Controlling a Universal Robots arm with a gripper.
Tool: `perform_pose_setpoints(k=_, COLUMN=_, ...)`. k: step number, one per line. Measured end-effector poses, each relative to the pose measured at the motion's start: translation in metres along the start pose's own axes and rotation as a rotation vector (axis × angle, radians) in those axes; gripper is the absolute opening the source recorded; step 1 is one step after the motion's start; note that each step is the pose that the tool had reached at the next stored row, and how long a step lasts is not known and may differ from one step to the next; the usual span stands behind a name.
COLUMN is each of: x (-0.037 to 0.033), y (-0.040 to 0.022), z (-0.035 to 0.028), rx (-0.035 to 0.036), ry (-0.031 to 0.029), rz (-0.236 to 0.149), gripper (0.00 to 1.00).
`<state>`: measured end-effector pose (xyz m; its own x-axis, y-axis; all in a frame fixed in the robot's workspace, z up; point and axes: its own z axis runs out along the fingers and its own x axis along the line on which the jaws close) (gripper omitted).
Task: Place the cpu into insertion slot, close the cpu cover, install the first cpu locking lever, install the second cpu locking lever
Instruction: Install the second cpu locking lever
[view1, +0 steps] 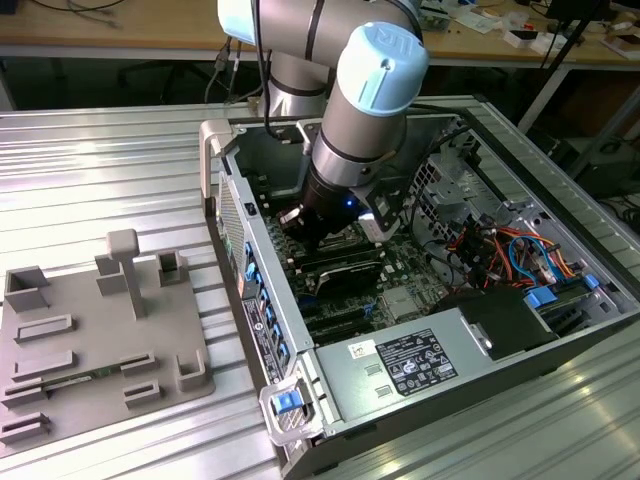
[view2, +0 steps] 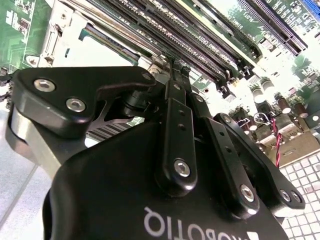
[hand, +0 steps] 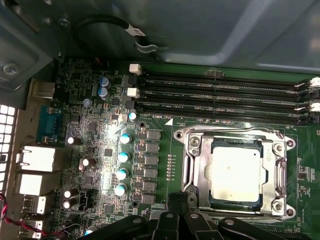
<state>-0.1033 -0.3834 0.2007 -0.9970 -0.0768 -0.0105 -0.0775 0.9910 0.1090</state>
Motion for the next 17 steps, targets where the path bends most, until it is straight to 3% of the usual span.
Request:
perform_pose_setpoints(k=5, x=-0.0003, y=0.0044, z=0.0002, rx=0.0124, ry=0.0014, rz=0.000, gripper=0.11)
perform_pose_setpoints(k=9, x=-0.0006, y=0.0069, z=0.0007, rx=0.0292, ry=0.0023, rz=0.000, gripper=0.11)
perform_pose_setpoints(k=11, x=-0.0006, y=0.0068, z=0.0006, rx=0.0342, ry=0.0028, rz=0.000, gripper=0.11)
perform_pose_setpoints(k=17, x=-0.0006, y=0.0071, z=-0.0006, rx=0.0370, ry=0.0028, rz=0.000, gripper=0.11)
